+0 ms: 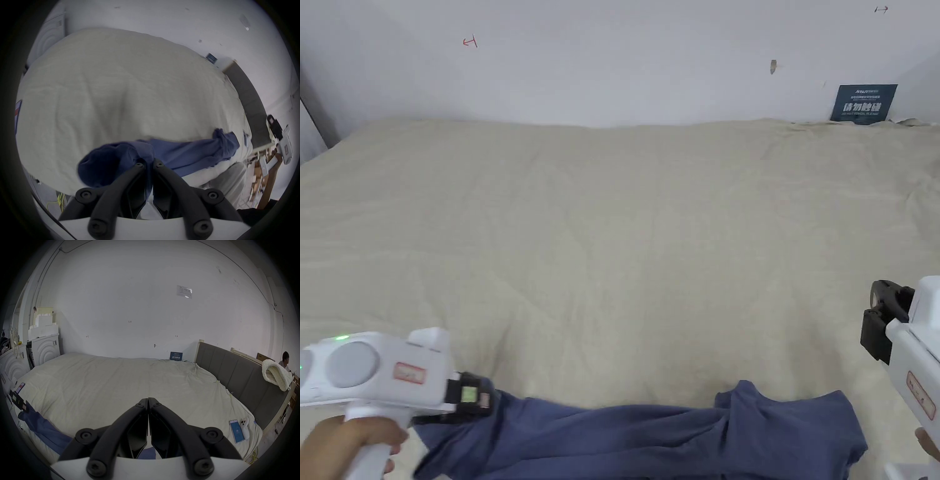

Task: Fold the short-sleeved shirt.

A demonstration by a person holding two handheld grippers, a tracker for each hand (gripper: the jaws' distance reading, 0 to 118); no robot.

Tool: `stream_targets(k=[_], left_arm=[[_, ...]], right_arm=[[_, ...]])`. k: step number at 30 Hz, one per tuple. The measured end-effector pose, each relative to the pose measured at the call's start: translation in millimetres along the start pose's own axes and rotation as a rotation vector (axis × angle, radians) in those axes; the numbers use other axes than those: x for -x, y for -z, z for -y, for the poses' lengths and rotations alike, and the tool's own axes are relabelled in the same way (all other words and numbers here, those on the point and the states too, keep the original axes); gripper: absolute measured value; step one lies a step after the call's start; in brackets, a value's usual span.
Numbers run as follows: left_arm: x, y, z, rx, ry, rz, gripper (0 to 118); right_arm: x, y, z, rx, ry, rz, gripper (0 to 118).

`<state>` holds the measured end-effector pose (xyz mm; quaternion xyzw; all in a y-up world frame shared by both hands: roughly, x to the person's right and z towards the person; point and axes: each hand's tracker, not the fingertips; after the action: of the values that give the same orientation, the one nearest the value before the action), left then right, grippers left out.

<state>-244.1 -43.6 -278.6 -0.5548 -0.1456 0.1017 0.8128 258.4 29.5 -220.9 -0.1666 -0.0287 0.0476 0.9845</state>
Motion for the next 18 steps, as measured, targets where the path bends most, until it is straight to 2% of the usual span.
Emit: stream_targets(k=[6, 9, 15, 18], left_arm=[[-79.9, 43.2, -7.4, 0.065, 0.117, 0.106, 3], [-99.8, 69.2, -13.2, 0.077, 0.163, 0.112, 3], [-139.5, 105.9, -10.8, 0.103, 0.169, 0.158, 3], [-152.9, 125.4, -7.0, 0.108, 0.191, 0.12, 3]], right_arm=[[-5.3, -3.9, 2.8, 0.005, 0.001, 0.007, 0], [-9.2, -6.0, 3.9, 0.007, 0.003, 0.015, 0], [-16.3, -9.4, 7.1, 0.013, 0.007, 0.034, 0], [-18.8, -10.2, 8.6, 0.019, 0.006, 0.039, 0]])
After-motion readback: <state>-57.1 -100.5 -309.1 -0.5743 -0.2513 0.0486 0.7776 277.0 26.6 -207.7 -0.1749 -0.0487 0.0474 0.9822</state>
